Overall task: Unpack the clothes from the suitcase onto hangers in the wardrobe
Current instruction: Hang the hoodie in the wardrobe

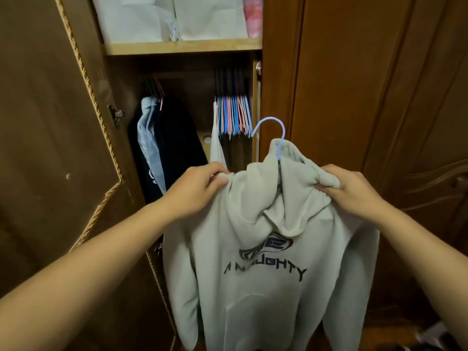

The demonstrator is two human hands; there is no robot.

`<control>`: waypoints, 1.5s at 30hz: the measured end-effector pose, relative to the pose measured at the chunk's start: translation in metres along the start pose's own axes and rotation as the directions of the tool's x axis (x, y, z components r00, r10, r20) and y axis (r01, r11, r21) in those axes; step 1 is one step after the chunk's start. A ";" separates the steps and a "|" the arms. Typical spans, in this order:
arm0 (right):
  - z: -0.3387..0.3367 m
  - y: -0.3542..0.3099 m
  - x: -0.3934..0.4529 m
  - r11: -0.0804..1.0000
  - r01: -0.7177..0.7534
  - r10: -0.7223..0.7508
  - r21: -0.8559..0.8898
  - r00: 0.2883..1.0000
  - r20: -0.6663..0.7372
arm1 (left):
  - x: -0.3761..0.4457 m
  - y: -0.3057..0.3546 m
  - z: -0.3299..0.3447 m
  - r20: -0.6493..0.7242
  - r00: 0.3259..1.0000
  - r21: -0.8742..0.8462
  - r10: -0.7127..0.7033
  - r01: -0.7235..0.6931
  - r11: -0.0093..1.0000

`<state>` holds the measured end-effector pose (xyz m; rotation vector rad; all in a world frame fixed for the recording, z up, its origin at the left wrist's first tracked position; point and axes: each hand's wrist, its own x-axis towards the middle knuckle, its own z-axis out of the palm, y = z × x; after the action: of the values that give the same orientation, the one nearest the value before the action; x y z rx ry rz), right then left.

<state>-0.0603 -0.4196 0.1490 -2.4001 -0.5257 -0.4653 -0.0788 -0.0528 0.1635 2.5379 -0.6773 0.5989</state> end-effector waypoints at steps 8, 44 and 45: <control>-0.018 -0.014 -0.003 0.795 -0.317 0.267 0.517 0.948 0.171 | -0.014 -0.075 -0.020 -0.172 0.985 0.184 -0.032 0.064 0.981; 0.127 -0.131 0.135 0.994 0.009 -0.015 0.108 0.998 0.057 | 0.117 -0.184 -0.011 0.191 0.981 -0.447 -0.020 0.105 0.888; 0.123 -0.130 0.138 0.992 -0.009 0.001 0.123 0.998 0.066 | 0.120 -0.193 -0.012 0.178 0.981 -0.512 -0.072 0.155 0.845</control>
<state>0.0202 -0.2114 0.1850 -2.3039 -0.5609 -0.3422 0.1178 0.0619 0.1755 2.0960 -0.6314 0.1431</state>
